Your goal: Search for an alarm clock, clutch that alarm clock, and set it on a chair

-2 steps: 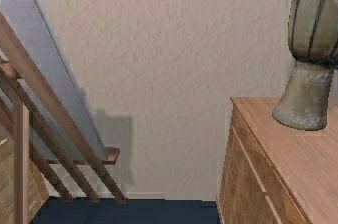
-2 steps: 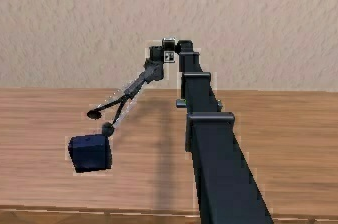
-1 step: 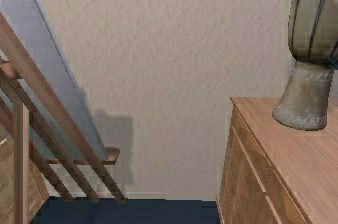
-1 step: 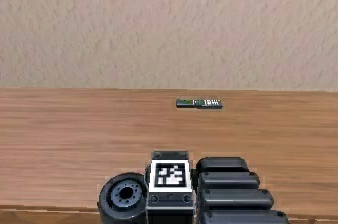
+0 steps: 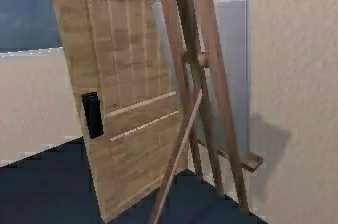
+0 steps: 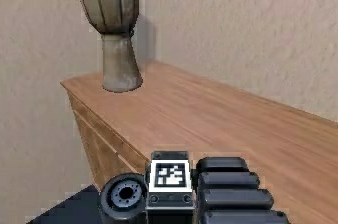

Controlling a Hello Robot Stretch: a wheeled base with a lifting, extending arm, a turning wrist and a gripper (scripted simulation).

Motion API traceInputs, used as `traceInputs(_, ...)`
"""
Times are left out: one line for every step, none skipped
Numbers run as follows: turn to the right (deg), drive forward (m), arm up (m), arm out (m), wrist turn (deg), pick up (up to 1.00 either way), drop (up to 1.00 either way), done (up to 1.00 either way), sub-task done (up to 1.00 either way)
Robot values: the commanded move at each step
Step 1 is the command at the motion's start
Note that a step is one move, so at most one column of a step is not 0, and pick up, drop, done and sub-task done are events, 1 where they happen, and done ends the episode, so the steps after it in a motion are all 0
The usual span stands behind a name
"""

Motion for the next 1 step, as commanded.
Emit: traceInputs(-45.0, 0.00, 0.00, 0.00, 0.0, 0.00, 0.00, 0.00, 0.00)
